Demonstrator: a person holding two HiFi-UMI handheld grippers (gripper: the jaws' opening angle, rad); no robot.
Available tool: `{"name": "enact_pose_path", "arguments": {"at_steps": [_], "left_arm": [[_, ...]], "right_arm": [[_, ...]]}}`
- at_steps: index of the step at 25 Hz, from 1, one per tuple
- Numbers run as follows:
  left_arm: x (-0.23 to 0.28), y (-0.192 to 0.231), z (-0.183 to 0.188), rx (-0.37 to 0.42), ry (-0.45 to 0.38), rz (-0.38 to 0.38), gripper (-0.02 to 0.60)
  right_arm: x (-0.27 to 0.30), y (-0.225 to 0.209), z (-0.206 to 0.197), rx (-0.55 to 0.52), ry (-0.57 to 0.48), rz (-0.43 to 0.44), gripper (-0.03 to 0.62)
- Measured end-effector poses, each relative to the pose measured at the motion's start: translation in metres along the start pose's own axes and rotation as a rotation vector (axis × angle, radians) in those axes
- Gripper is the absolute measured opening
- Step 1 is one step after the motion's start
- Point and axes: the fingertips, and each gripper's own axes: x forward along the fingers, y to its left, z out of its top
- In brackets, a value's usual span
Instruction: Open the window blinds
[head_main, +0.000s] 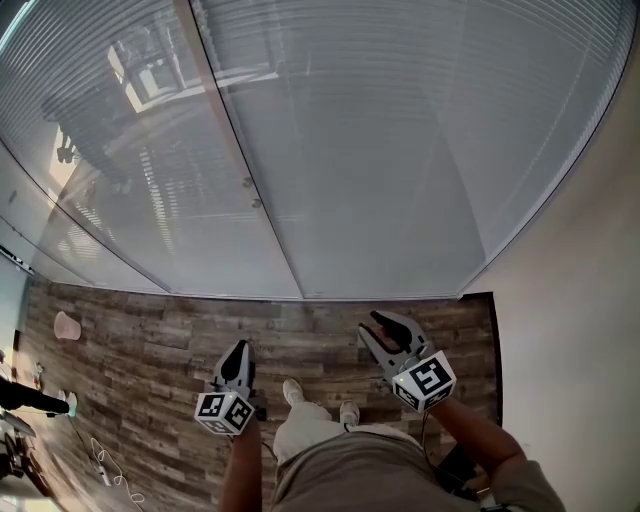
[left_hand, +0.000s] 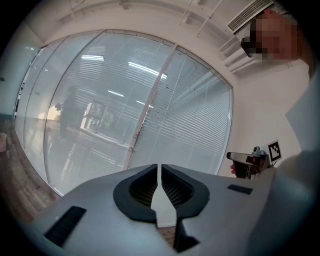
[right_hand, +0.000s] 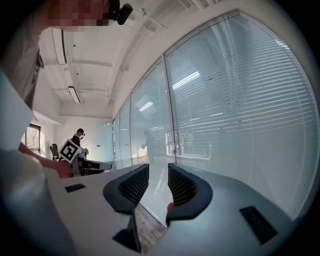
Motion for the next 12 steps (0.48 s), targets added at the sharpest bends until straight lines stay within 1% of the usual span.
{"name": "enact_pose_path", "arguments": {"at_steps": [3, 6, 8, 12], "left_arm": [[0.002, 0.013, 0.007, 0.005, -0.001, 0.008, 0.015], [0.007, 0.026, 0.011, 0.013, 0.005, 0.009, 0.015], [0.01, 0.035, 0.014, 0.019, 0.008, 0.01, 0.015], [0.023, 0.058, 0.02, 0.02, 0.014, 0.013, 0.015]], "right_arm": [[0.004, 0.001, 0.01, 0.047, -0.078, 0.019, 0.124], [0.016, -0.004, 0.013, 0.077, -0.122, 0.0, 0.123], [0.027, -0.005, 0.01, 0.101, -0.111, -0.016, 0.123], [0.056, -0.005, -0.001, 0.137, -0.028, -0.013, 0.123]]}}
